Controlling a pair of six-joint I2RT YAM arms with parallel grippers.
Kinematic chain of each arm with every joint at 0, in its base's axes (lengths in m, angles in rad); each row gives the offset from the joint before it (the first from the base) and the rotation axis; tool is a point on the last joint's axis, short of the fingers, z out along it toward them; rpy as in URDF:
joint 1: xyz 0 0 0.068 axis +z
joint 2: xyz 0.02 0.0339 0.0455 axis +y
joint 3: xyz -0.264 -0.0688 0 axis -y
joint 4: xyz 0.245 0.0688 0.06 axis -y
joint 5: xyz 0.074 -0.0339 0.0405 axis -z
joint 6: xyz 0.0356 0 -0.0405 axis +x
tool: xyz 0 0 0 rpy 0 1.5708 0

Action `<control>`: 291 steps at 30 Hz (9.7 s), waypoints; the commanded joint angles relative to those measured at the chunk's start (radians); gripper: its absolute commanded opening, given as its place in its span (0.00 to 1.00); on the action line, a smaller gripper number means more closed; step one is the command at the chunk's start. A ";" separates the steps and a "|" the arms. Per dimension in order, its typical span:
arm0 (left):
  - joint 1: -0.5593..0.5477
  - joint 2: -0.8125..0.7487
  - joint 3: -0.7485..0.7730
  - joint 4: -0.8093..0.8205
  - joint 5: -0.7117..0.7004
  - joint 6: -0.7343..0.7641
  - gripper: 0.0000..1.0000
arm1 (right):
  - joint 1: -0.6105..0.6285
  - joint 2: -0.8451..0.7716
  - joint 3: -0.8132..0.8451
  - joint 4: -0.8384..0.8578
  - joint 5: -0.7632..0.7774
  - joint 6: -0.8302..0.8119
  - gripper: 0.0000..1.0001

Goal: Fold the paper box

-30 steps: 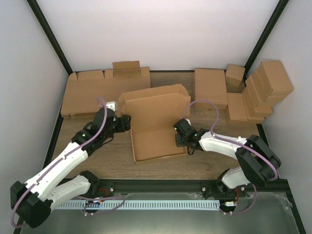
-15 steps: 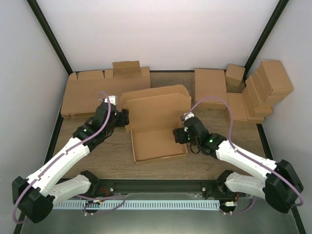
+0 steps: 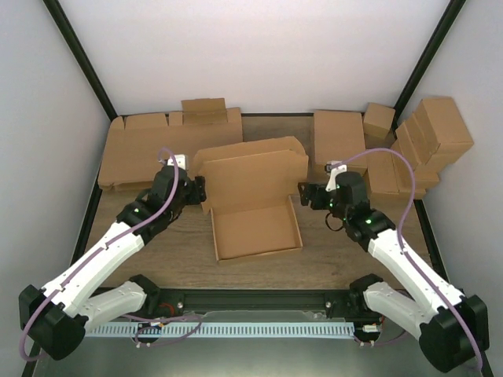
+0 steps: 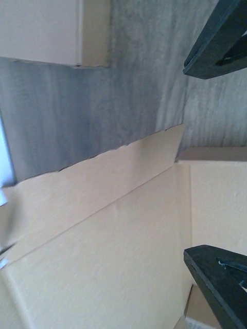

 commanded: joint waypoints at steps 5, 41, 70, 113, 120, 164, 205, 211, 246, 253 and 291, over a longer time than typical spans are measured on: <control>0.007 0.001 0.006 0.015 0.025 -0.006 0.65 | -0.118 -0.084 0.016 0.094 -0.111 -0.023 0.93; 0.040 0.113 0.131 -0.033 0.170 0.065 0.04 | -0.117 0.276 0.314 0.053 -0.336 -0.207 0.07; -0.053 -0.032 -0.086 0.090 0.209 -0.139 0.04 | 0.227 0.012 0.024 0.149 0.106 0.078 0.01; -0.050 -0.053 0.021 -0.166 0.317 -0.031 0.69 | 0.361 -0.029 -0.155 0.200 0.353 0.094 0.01; -0.050 -0.093 0.251 -0.415 0.282 0.018 1.00 | 0.361 -0.066 -0.185 0.236 0.310 0.010 0.01; -0.145 0.416 0.480 -0.407 0.593 0.468 0.09 | 0.361 -0.042 -0.056 0.068 0.089 -0.068 0.36; -0.165 0.422 0.483 -0.409 0.520 0.458 0.06 | 0.361 -0.279 0.090 -0.494 -0.493 0.674 0.91; -0.166 0.416 0.501 -0.421 0.541 0.446 0.06 | 0.361 -0.324 -0.118 -0.173 -0.549 0.709 0.86; -0.255 0.439 0.307 -0.280 0.755 0.311 0.04 | 0.355 -0.149 -0.567 0.507 -0.205 0.579 0.67; -0.297 0.512 0.263 -0.217 0.715 0.295 0.06 | 0.352 -0.162 -0.474 0.290 -0.104 0.487 0.67; -0.301 0.040 0.212 -0.375 0.393 -0.204 0.79 | -0.180 -0.087 -0.365 0.351 -0.533 0.430 0.01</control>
